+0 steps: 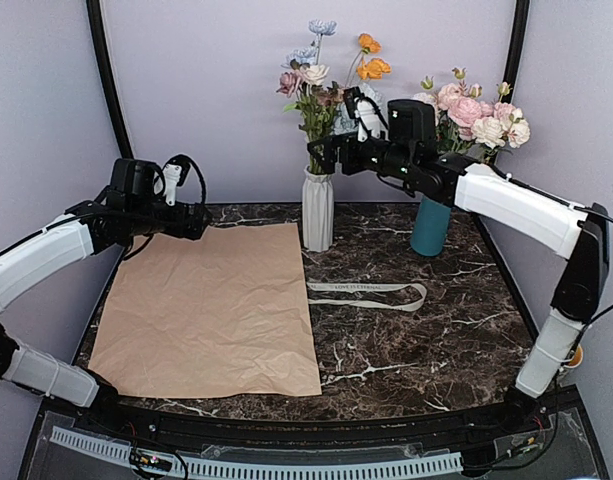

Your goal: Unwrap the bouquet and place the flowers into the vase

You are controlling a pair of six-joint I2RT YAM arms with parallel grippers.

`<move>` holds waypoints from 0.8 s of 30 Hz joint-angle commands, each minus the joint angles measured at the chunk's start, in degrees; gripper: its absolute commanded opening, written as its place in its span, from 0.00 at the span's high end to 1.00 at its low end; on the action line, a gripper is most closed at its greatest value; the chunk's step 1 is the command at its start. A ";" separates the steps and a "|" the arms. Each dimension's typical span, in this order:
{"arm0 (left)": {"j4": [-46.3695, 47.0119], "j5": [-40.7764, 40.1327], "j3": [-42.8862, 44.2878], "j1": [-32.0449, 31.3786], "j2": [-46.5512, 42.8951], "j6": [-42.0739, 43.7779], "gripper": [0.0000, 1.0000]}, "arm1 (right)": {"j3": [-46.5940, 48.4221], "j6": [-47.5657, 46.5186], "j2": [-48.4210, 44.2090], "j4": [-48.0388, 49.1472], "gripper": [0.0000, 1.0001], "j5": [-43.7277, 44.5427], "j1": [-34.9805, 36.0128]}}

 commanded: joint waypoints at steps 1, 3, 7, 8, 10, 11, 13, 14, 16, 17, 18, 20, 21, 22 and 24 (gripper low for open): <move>3.71 -6.77 -1.22 0.77 -1.60 1.82 0.01 | -10.47 5.44 -7.57 2.47 0.01 4.59 0.84; 5.88 -7.58 -2.73 1.60 -2.32 2.44 0.01 | -16.78 10.76 -11.30 3.24 0.01 7.54 0.84; 8.36 -7.98 -6.39 5.14 -3.46 2.17 0.01 | -33.83 8.89 -18.36 14.11 0.01 8.76 0.77; 9.18 -7.57 -7.72 6.41 -3.80 2.26 0.01 | -38.41 6.63 -20.10 17.59 0.01 8.24 0.83; 12.06 -5.27 -11.42 9.05 -4.52 3.58 0.01 | -46.41 4.42 -23.15 22.83 0.01 12.32 1.00; 13.83 -5.08 -13.53 10.02 -4.93 4.38 0.01 | -49.87 4.03 -24.48 24.87 0.01 15.82 1.08; 17.03 -5.46 -17.62 11.74 -5.77 5.82 0.01 | -55.36 2.28 -27.04 27.39 0.01 22.42 1.22; 18.49 -5.21 -19.57 12.81 -6.19 5.67 0.01 | -57.45 0.73 -28.22 28.03 0.01 25.48 1.26; 19.62 -3.21 -22.68 16.20 -7.00 2.05 0.01 | -60.61 -1.18 -30.55 27.40 0.01 29.38 1.17; 20.01 -2.10 -23.86 17.78 -7.34 0.73 0.01 | -62.03 -0.76 -31.43 26.72 0.01 31.04 1.07; 20.73 -1.24 -25.26 18.86 -7.73 0.21 0.01 | -63.48 -0.76 -32.24 26.18 0.01 31.04 0.98; 23.99 0.11 -29.11 20.08 -8.81 1.91 0.01 | -66.39 1.32 -33.57 25.62 0.01 37.52 0.79; 26.09 0.22 -31.12 20.41 -9.62 3.04 0.01 | -68.08 1.64 -34.81 25.26 0.01 39.06 0.64; 28.04 0.38 -33.06 20.85 -10.41 3.81 0.01 | -69.45 2.45 -36.01 25.18 0.01 40.57 0.46; 32.99 1.25 -36.75 21.67 -12.64 4.26 0.01 | -73.06 0.42 -38.54 27.52 0.01 41.18 -0.15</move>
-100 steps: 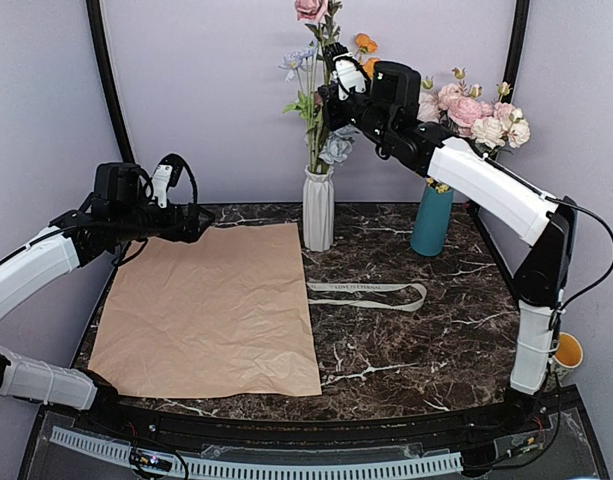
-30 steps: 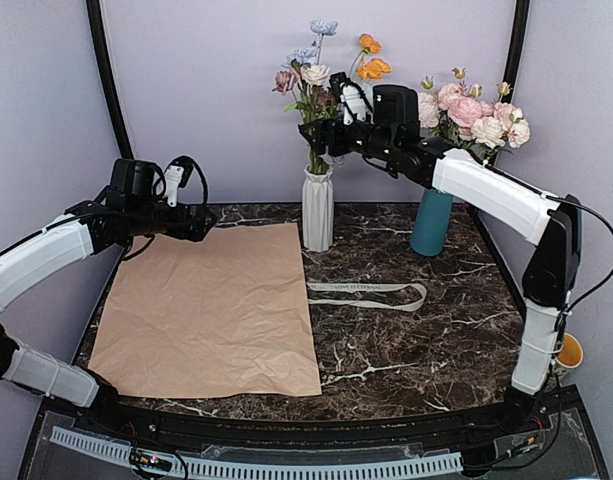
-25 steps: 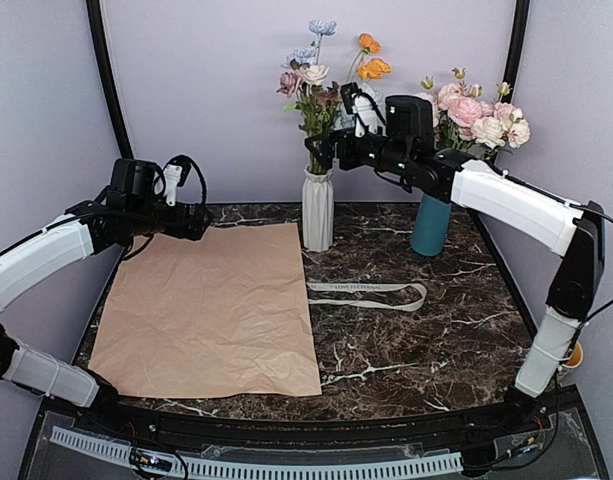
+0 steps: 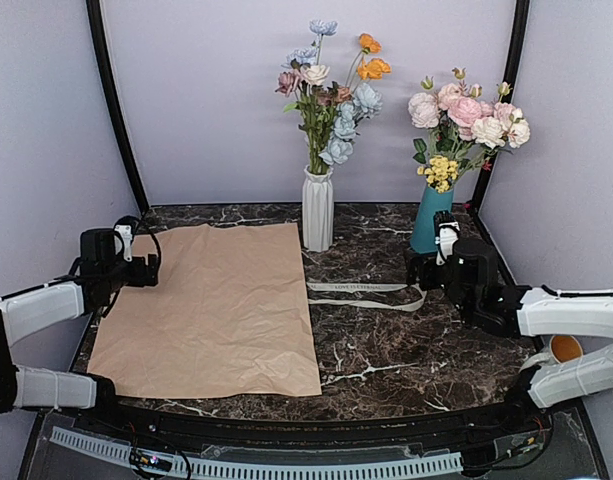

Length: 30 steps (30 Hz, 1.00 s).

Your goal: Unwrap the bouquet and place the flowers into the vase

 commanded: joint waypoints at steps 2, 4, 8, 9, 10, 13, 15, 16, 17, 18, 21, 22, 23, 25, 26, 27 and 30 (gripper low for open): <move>16.13 4.68 -9.16 1.92 -6.21 2.11 0.01 | -9.20 -2.90 -6.31 9.19 0.01 6.76 -2.28; 23.34 5.46 -14.50 2.53 -7.36 1.50 0.01 | -12.50 -2.61 -7.76 12.11 0.01 6.17 -4.41; 36.04 5.94 -20.70 3.04 -5.79 -0.35 0.01 | -12.59 -3.60 -7.05 13.73 0.01 4.02 -9.42; 38.85 6.09 -21.61 3.13 -4.70 -0.87 0.01 | -13.07 -5.04 -6.43 15.94 0.01 2.88 -10.55; 41.41 6.18 -22.33 3.14 -3.39 -1.23 0.01 | -13.28 -5.55 -5.94 17.55 0.01 2.17 -11.92; 48.53 6.75 -23.53 3.22 0.95 -2.11 0.01 | -12.13 -5.06 -4.21 17.80 0.01 0.11 -16.33; 50.00 7.00 -22.41 3.51 3.83 -2.09 0.01 | -12.03 -6.87 -3.13 19.11 0.00 -2.68 -18.96; 49.25 7.01 -21.14 3.68 4.85 -2.10 0.01 | -12.24 -7.78 -2.77 19.99 0.01 -4.77 -20.36; 51.41 7.20 -20.99 3.89 6.05 -1.72 0.01 | -13.24 -8.76 -2.46 21.92 0.01 -6.87 -21.56; 54.29 7.40 -21.23 4.12 7.26 -1.58 0.01 | -14.36 -9.36 -2.24 23.55 0.01 -8.77 -22.77; 60.02 9.12 -20.32 4.96 12.00 -1.74 0.01 | -18.34 -8.21 -1.63 28.66 0.01 -11.45 -25.49; 60.88 9.69 -19.61 5.05 13.27 -1.66 0.01 | -20.11 -7.95 -1.27 31.87 0.01 -12.05 -26.10; 62.04 10.32 -19.25 5.17 14.56 -1.87 0.01 | -21.69 -7.65 -0.52 35.74 0.01 -12.45 -26.70; 67.99 11.26 -19.77 5.37 18.32 -2.08 0.01 | -23.60 -7.56 1.56 41.82 0.01 -12.99 -27.89; 70.20 11.55 -19.81 5.42 20.48 -2.12 0.01 | -23.64 -8.32 3.46 44.67 0.01 -13.69 -28.46; 71.53 11.55 -19.82 5.44 22.09 -2.27 0.01 | -23.69 -9.06 5.43 47.98 0.01 -15.19 -29.40; 74.89 12.41 -19.66 5.52 25.70 -1.99 0.01 | -20.31 -11.90 10.05 48.22 0.01 -21.02 -32.53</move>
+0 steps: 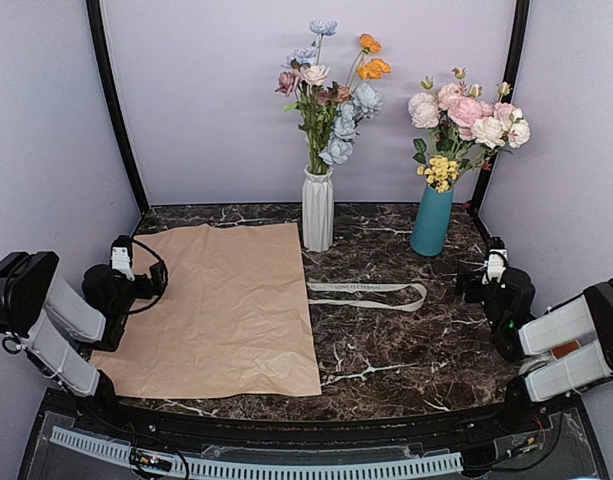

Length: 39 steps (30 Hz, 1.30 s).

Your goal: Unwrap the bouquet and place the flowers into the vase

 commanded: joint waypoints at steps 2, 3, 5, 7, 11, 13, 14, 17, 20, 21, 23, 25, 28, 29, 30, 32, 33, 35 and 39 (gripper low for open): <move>5.83 3.15 1.86 0.42 2.82 0.04 0.01 | 3.84 -3.84 7.33 13.43 0.01 -10.87 -5.86; 5.21 2.98 2.41 0.48 2.84 -0.01 0.01 | 3.66 -2.74 9.69 16.46 0.01 -11.77 -7.24; 5.28 3.06 2.74 0.51 3.33 0.24 0.01 | 3.26 -1.55 14.08 20.28 0.01 -14.72 -8.83; 5.03 3.04 2.98 0.51 3.35 0.31 0.01 | 5.54 -1.54 15.74 17.04 0.01 -16.76 -9.58; 4.66 2.91 3.08 0.38 3.22 0.37 0.01 | 6.55 -0.05 15.20 15.06 0.01 -20.23 -11.86; 4.83 3.00 2.95 0.42 3.21 0.43 0.01 | 6.30 0.06 15.64 17.18 0.01 -20.21 -11.86; 4.85 3.08 2.98 0.37 3.26 0.48 0.01 | 6.20 0.13 15.67 17.29 0.01 -20.10 -11.80; 4.35 3.95 3.19 0.42 3.19 0.77 0.01 | 6.17 -0.15 15.56 17.02 0.01 -20.10 -11.66; 4.38 3.98 3.17 0.42 3.22 0.78 0.01 | 6.21 -0.20 15.46 16.77 0.01 -20.09 -11.62; 4.40 4.02 3.16 0.42 3.26 0.78 0.01 | 6.14 -0.18 15.55 17.05 0.01 -20.09 -11.64; 4.41 3.98 3.16 0.38 3.25 0.78 0.01 | 6.21 -0.17 15.55 17.00 0.01 -20.12 -11.67; 4.44 3.97 3.16 0.42 3.26 0.78 0.01 | 6.22 -0.14 15.52 16.97 0.01 -20.09 -11.61; 4.41 3.99 3.16 0.42 3.18 0.78 0.01 | 6.22 -0.20 15.57 16.98 0.01 -20.09 -11.62; 4.39 3.97 3.16 0.40 3.22 0.78 0.01 | 6.22 -0.22 15.57 16.96 0.01 -20.10 -11.60; 4.41 3.97 3.16 0.42 3.20 0.78 0.01 | 6.20 -0.19 15.57 16.98 0.01 -20.09 -11.61; 4.40 3.97 3.16 0.42 3.25 0.78 0.01 | 6.22 -0.18 15.58 16.98 0.01 -20.03 -11.62; 4.44 3.97 3.16 0.37 3.26 0.78 0.01 | 6.22 -0.16 15.57 16.93 0.01 -20.02 -11.61; 4.45 3.97 3.19 0.41 3.26 0.78 0.01 | 6.22 -0.19 15.58 16.91 0.01 -20.02 -11.60; 4.40 3.97 3.17 0.42 3.24 0.78 0.01 | 6.41 -0.17 15.70 16.48 0.01 -20.09 -11.62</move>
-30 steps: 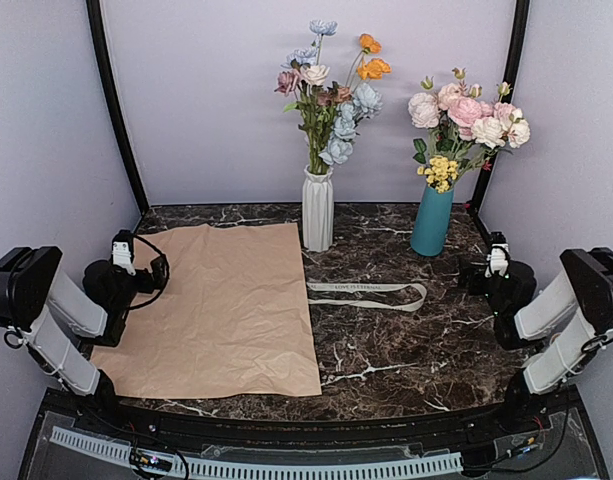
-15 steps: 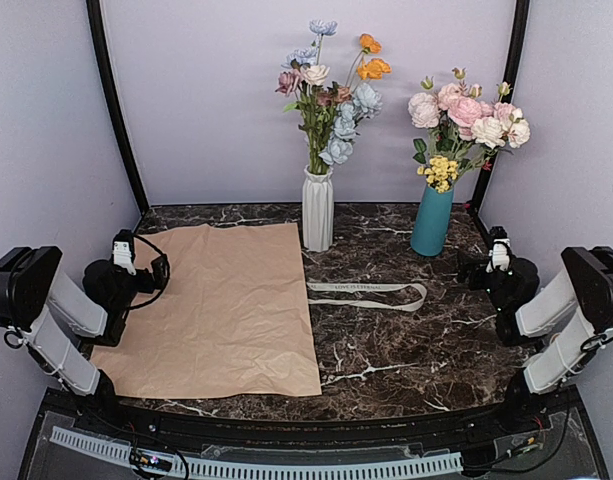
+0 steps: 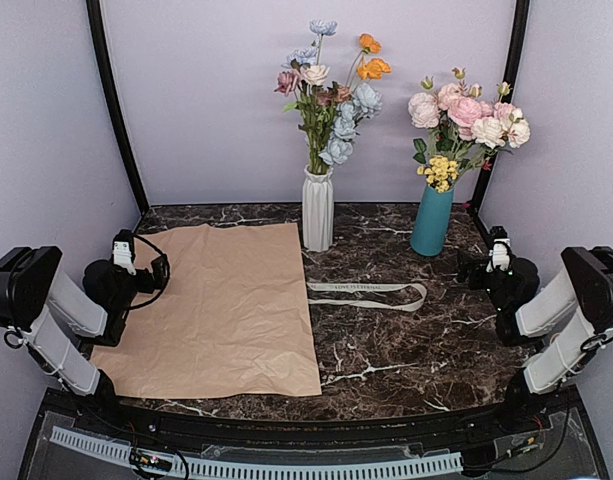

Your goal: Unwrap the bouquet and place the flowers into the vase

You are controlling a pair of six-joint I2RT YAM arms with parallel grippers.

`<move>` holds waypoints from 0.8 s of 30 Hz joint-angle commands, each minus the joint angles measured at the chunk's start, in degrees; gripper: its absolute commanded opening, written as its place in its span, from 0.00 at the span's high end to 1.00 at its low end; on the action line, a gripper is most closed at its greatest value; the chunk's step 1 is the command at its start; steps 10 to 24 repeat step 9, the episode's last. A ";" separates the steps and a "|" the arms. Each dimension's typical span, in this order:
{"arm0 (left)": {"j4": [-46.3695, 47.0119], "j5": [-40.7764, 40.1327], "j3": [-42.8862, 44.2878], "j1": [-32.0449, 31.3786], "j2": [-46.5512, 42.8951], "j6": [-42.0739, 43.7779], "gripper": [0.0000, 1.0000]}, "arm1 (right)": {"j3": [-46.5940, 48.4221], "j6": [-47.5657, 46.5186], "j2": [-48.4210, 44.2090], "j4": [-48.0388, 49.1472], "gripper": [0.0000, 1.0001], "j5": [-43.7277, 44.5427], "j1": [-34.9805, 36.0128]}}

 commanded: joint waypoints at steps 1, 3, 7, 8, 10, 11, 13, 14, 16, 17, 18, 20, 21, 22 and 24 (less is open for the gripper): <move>1.12 0.87 0.70 0.23 -0.24 0.65 0.01 | 1.00 0.56 0.11 1.82 0.01 -1.02 -0.15; 1.13 0.87 0.70 0.22 -0.25 0.65 0.01 | 1.07 0.84 0.06 1.63 0.01 -1.80 -0.64; 1.05 0.91 0.70 0.18 -0.26 0.65 0.01 | 0.67 0.69 0.04 2.18 0.01 -2.02 -0.75; 1.13 0.87 0.70 0.14 -0.24 0.65 0.01 | 0.42 0.69 -0.08 2.74 0.01 -1.92 -0.73; 1.12 0.88 0.70 0.22 -0.24 0.65 0.01 | 0.35 0.60 -0.20 2.78 0.01 -1.90 -0.72; 1.12 0.88 0.70 0.22 -0.24 0.65 0.01 | 0.35 0.60 -0.20 2.78 0.01 -1.90 -0.72; 1.12 0.88 0.70 0.22 -0.24 0.65 0.01 | 0.35 0.60 -0.20 2.78 0.01 -1.90 -0.72; 1.12 0.88 0.70 0.22 -0.24 0.65 0.01 | 0.35 0.60 -0.20 2.78 0.01 -1.90 -0.72; 1.12 0.88 0.70 0.22 -0.24 0.65 0.01 | 0.35 0.60 -0.20 2.78 0.01 -1.90 -0.72; 1.12 0.88 0.70 0.22 -0.24 0.65 0.01 | 0.35 0.60 -0.20 2.78 0.01 -1.90 -0.72; 1.12 0.88 0.70 0.22 -0.24 0.65 0.01 | 0.35 0.60 -0.20 2.78 0.01 -1.90 -0.72; 1.12 0.88 0.70 0.22 -0.24 0.65 0.01 | 0.35 0.60 -0.20 2.78 0.01 -1.90 -0.72; 1.12 0.88 0.70 0.22 -0.24 0.65 0.01 | 0.35 0.60 -0.20 2.78 0.01 -1.90 -0.72; 1.12 0.88 0.70 0.22 -0.24 0.65 0.01 | 0.35 0.60 -0.20 2.78 0.01 -1.90 -0.72; 1.12 0.88 0.70 0.22 -0.24 0.65 0.01 | 0.35 0.60 -0.20 2.78 0.01 -1.90 -0.72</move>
